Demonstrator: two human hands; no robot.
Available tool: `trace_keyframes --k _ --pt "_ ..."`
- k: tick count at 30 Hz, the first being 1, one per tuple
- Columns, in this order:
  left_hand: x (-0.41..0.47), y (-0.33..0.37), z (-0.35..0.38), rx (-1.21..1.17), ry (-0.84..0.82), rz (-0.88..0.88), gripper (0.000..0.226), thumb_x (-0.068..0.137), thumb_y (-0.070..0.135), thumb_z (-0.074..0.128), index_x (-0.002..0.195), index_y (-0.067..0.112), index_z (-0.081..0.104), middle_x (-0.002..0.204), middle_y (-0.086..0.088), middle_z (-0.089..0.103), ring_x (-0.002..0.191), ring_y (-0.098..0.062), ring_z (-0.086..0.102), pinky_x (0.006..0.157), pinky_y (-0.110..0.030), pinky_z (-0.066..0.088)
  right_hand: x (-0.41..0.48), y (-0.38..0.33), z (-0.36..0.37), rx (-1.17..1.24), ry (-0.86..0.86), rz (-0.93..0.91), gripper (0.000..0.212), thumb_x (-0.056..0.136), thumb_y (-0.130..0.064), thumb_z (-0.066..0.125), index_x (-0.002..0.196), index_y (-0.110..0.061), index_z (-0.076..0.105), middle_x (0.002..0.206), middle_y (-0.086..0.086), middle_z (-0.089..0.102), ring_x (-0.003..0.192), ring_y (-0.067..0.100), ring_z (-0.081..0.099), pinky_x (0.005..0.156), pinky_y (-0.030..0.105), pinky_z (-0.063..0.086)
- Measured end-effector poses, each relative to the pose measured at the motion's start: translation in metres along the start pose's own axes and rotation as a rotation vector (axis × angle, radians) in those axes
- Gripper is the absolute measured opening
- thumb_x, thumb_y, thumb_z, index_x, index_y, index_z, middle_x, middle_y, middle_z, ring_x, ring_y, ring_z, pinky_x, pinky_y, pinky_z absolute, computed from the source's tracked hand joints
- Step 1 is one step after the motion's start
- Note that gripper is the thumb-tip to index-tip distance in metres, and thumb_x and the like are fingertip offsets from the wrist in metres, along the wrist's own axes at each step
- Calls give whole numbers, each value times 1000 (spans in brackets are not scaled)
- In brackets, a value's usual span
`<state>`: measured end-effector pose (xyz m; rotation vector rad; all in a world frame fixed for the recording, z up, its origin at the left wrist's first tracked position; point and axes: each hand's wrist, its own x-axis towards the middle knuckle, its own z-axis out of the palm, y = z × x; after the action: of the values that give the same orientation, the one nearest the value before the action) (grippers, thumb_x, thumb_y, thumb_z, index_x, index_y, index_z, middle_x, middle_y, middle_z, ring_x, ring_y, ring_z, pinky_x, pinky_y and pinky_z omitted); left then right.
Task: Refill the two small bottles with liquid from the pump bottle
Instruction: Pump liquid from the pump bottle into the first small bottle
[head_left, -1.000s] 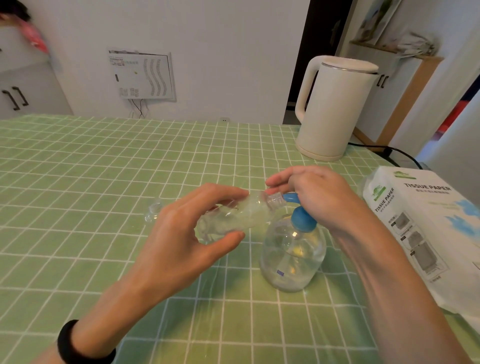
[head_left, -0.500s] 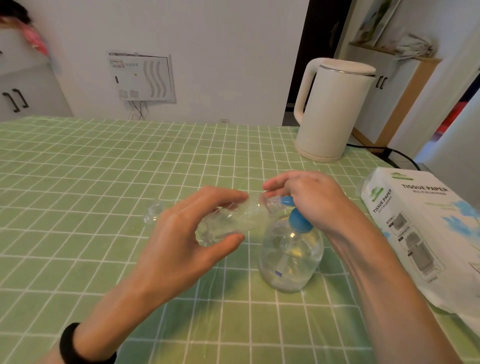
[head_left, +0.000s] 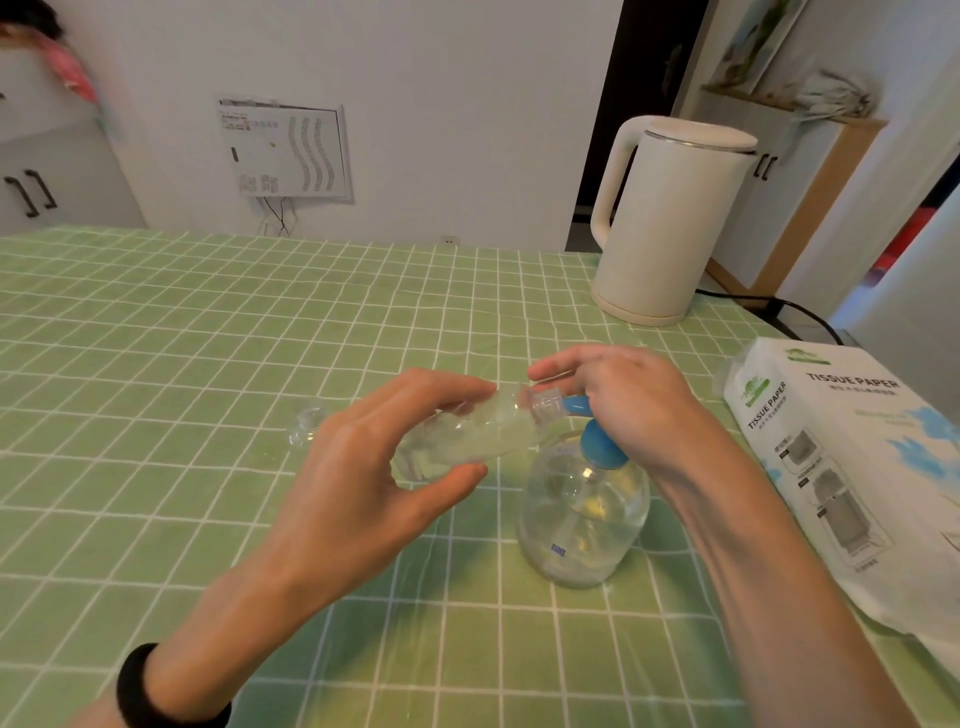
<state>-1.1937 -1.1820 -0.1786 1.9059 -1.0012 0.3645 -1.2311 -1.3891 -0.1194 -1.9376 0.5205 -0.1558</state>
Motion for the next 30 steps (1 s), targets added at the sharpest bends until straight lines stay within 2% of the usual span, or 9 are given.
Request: trace_keyframes --k 3,6,9,14,19,22,25,30 --pt "0 0 1 0 1 6 50 82 22 84 130 28 68 119 17 72 113 -4 69 95 -27 56 0 -3 -4 -9 21 -25 42 90 -7 41 89 -25 78 85 -12 80 81 -10 65 71 21 43" --pt "1 -1 0 0 7 9 50 82 22 83 130 27 68 120 18 72 113 -4 69 96 -24 55 0 -4 -6 -8 31 -50 42 91 -6 39 90 -26 76 83 -14 80 85 -6 67 70 20 43" --pt "1 -1 0 -1 4 9 50 82 21 84 130 26 68 120 17 72 113 -3 68 96 -23 54 0 -4 -6 -4 35 -52 44 90 -5 39 89 -25 77 84 -14 80 80 -13 65 69 18 41" --pt "1 -2 0 10 4 -1 50 82 21 84 129 24 69 119 14 72 112 -3 68 95 -24 55 1 -1 1 15 47 -27 43 87 -4 41 84 -24 79 86 -9 80 89 -1 67 78 25 47" --pt "0 0 1 7 -5 -4 51 81 23 84 130 27 68 119 17 71 113 -3 68 96 -26 56 0 0 -2 2 39 -35 41 89 -6 41 87 -24 78 85 -11 80 82 -8 65 70 19 41" --pt "0 -1 1 13 -8 -4 51 82 24 83 130 27 68 120 18 71 114 -2 68 97 -24 55 1 -2 -4 -4 39 -56 41 90 -7 40 88 -25 77 83 -15 79 75 -19 61 68 16 38" --pt "0 -1 1 10 -6 -3 51 82 24 83 131 28 68 120 18 71 114 -1 68 97 -23 55 2 -2 -5 -5 38 -66 43 91 -6 39 88 -26 77 83 -15 79 75 -18 63 67 14 38" --pt "1 -2 0 5 -1 -13 51 82 22 84 130 27 68 119 17 72 113 -1 67 96 -22 54 2 1 1 12 46 -47 43 88 -5 42 86 -25 79 86 -13 79 83 -9 65 73 19 42"
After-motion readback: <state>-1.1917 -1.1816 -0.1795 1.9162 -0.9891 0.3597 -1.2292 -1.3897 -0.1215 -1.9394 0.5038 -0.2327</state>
